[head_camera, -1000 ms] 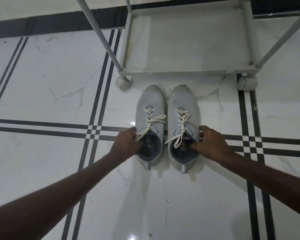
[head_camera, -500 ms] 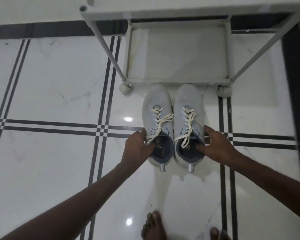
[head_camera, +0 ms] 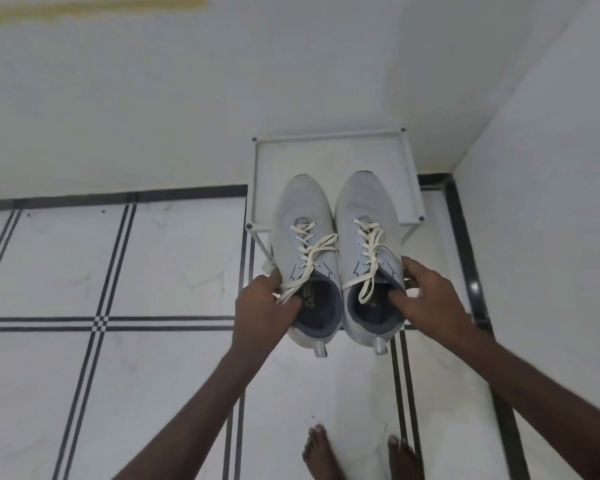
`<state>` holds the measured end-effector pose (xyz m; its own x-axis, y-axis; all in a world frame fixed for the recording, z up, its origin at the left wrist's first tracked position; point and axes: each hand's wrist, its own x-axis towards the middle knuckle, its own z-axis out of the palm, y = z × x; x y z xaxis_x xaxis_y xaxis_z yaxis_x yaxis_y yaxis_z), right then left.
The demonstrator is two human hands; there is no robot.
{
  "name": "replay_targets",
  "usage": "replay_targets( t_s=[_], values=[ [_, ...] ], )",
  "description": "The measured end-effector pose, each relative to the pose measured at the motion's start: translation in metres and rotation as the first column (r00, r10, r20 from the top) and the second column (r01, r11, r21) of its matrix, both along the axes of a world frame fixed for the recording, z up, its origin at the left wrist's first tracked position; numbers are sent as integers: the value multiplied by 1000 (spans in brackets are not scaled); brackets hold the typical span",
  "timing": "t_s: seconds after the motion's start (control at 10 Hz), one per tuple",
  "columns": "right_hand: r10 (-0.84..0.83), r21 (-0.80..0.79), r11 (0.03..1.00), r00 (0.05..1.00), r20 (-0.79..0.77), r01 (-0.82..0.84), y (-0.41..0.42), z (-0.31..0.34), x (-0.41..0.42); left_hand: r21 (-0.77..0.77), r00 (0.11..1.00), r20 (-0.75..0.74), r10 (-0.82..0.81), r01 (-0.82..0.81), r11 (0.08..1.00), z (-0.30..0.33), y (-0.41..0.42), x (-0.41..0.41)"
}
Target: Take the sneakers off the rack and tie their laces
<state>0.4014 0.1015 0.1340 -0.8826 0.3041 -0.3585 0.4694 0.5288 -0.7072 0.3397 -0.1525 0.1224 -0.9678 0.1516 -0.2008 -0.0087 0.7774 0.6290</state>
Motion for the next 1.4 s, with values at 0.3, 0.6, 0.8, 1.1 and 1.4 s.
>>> replay_targets(
  t_s=[0.3, 0.6, 0.8, 1.1, 1.4],
  values=[
    [-64, 7, 998, 989, -135, 65, 20, 114, -88, -8, 996, -85, -34, 34, 999, 122, 23, -93],
    [-78, -5, 997, 997, -11, 78, 72, 33, -218, -12, 998, 54, 22, -21, 1000, 46, 82, -216],
    [-61, -6, 998, 994, 88, 62, 96, -71, -290, -45, 988, 141, 62, -56, 997, -60, 111, -277],
    [-34, 54, 998, 986, 163, 25, 100, -170, -319, -88, 975, 212, 67, -49, 995, -162, 119, -311],
    [-119, 77, 991, 981, 153, 108, 88, -162, -315, -71, 976, 219, -15, 32, 997, -163, 112, -312]
  ],
)
